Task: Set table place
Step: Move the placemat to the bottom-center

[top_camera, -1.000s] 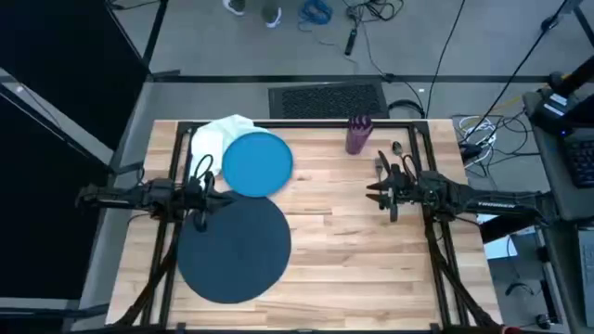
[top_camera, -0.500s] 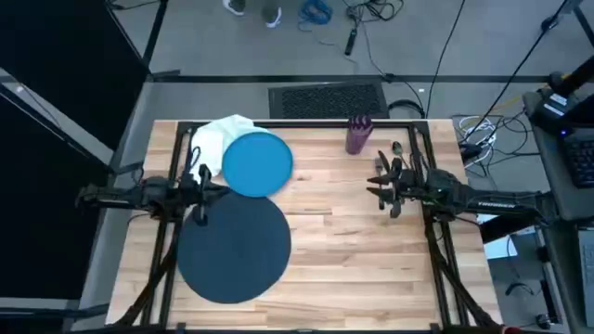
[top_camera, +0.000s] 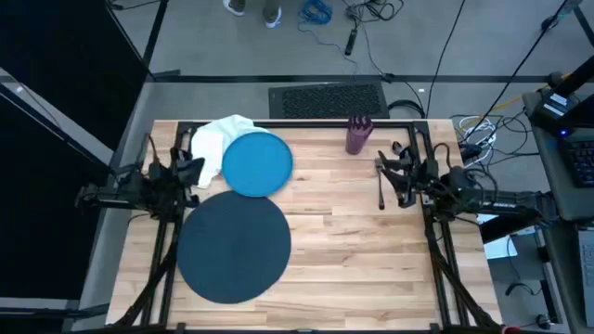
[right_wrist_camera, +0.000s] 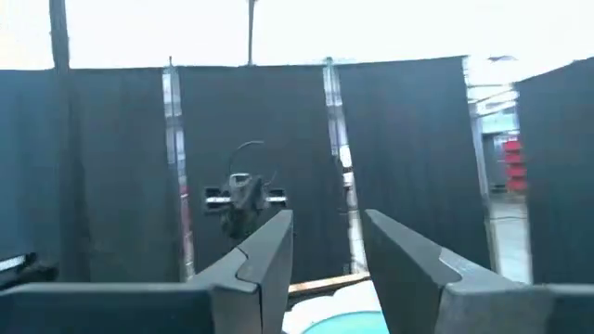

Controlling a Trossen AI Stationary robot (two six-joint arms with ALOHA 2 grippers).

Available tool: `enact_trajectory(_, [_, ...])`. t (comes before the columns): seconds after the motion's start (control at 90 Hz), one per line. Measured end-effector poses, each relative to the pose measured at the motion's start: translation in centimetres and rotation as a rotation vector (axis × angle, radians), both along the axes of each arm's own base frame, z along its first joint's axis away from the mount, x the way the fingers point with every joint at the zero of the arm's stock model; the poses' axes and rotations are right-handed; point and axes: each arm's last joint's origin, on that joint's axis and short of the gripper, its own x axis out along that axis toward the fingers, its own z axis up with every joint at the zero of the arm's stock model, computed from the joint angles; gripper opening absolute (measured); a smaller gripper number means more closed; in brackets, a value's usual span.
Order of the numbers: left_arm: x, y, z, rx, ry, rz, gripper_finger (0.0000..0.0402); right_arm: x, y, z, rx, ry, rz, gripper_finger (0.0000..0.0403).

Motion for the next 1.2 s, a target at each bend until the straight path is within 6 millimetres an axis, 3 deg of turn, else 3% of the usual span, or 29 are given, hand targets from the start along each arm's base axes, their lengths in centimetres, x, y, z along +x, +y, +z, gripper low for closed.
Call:
enact_trajectory(0.178, [-0.7, 0.2, 3.0, -0.036, -0.01, 0.042, 0.0, 0.5, -0.1, 2.0, -0.005, -0.009, -0.013, 0.0118])
enact_trajectory(0.367, [-1.4, 0.6, 7.5, -0.043, 0.103, 0.184, 0.0, 2.2, -0.7, 6.0, -0.087, 0.013, -0.136, 0.0118])
enact_trajectory(0.5, [-0.9, 0.6, 10.3, -0.013, 0.161, 0.254, 0.0, 4.7, -1.5, 8.6, -0.092, 0.09, -0.153, 0.0118])
enact_trajectory(0.622, [0.5, 0.7, 11.5, 0.03, 0.26, 0.379, 0.0, 8.2, -2.6, 9.4, -0.078, 0.227, -0.135, 0.0118])
enact_trajectory(0.767, [3.2, 0.8, 10.9, 0.018, 0.395, 0.454, 0.0, 13.0, -3.8, 8.1, -0.067, 0.379, -0.107, 0.0118])
enact_trajectory(0.922, [6.2, 0.7, 8.2, -0.032, 0.614, 0.449, 0.0, 17.7, -4.0, 5.3, -0.012, 0.515, -0.058, 0.0118])
enact_trajectory(1.2, [7.6, 0.2, 1.6, -0.325, 1.057, 0.247, 0.0, 23.4, -1.4, 1.0, 0.07, 0.654, 0.2, 0.0118])
